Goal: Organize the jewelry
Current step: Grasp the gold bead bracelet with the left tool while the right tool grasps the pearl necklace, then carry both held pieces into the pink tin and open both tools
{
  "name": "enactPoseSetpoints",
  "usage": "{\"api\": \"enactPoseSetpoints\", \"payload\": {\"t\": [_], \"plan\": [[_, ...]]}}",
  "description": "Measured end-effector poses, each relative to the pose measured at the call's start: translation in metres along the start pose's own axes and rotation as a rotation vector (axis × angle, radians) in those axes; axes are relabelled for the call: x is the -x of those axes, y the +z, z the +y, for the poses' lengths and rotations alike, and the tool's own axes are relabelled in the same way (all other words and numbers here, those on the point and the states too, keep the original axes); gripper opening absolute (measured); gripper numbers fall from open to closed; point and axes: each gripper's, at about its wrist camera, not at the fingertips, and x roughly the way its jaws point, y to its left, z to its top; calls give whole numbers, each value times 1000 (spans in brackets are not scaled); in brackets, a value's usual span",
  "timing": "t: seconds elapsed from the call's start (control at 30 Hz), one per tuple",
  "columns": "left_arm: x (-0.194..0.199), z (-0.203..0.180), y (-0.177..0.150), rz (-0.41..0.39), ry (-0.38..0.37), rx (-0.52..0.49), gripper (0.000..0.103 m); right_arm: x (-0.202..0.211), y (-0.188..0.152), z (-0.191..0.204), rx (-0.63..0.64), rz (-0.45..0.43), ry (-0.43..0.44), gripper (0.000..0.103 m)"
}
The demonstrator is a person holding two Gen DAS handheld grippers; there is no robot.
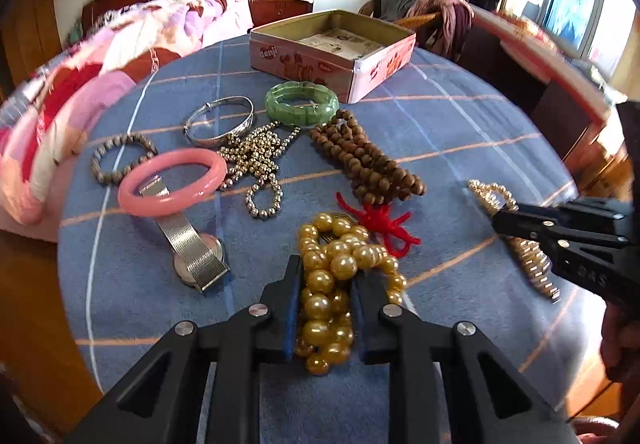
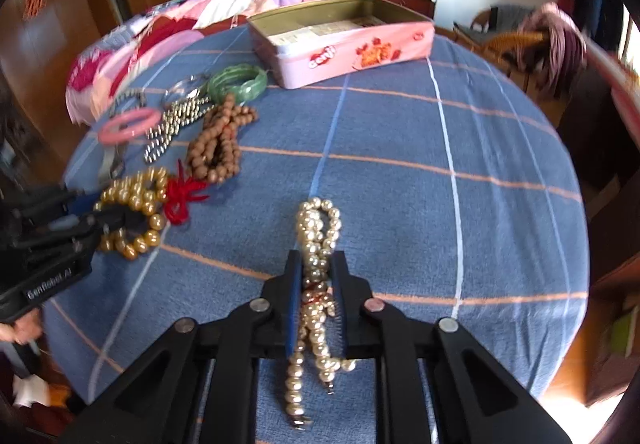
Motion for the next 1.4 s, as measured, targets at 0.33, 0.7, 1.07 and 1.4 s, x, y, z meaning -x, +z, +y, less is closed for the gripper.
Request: {"api": "enactPoseSetpoints", "payload": {"t": [0.33, 0.7, 1.07, 1.4], "plan": [[66, 1, 29, -235, -90, -28, 21, 36, 30, -18, -159, -130, 207, 15], [50, -6, 102, -354, -93, -21, 21, 38, 96, -24, -213, -261, 269, 15], [-10, -1, 182, -401, -49, 53, 21, 0, 188, -46, -281, -399, 261, 15], [-88, -1, 199, -276, -16, 82, 21, -71, 197, -59, -324, -338, 179, 15]]}}
